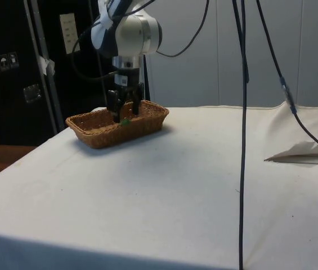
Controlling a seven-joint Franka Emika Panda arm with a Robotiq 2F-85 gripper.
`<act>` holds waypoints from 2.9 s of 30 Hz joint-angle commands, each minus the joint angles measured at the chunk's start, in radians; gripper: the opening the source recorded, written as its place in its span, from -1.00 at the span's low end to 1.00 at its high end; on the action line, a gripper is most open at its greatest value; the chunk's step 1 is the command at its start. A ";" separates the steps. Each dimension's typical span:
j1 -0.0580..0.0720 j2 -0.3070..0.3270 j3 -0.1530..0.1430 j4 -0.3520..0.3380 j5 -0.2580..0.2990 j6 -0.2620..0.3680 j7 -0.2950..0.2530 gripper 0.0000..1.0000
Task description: Pick up the ball and place it into the basket.
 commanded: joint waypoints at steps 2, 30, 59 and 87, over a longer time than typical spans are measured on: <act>-0.001 0.001 0.001 0.001 0.002 0.000 -0.001 1.00; 0.074 -0.144 -0.084 -0.017 -0.099 -0.099 0.023 1.00; 0.102 -0.284 -0.075 -0.025 -0.248 -0.234 0.041 1.00; 0.126 -0.330 -0.056 -0.016 -0.277 -0.346 0.017 1.00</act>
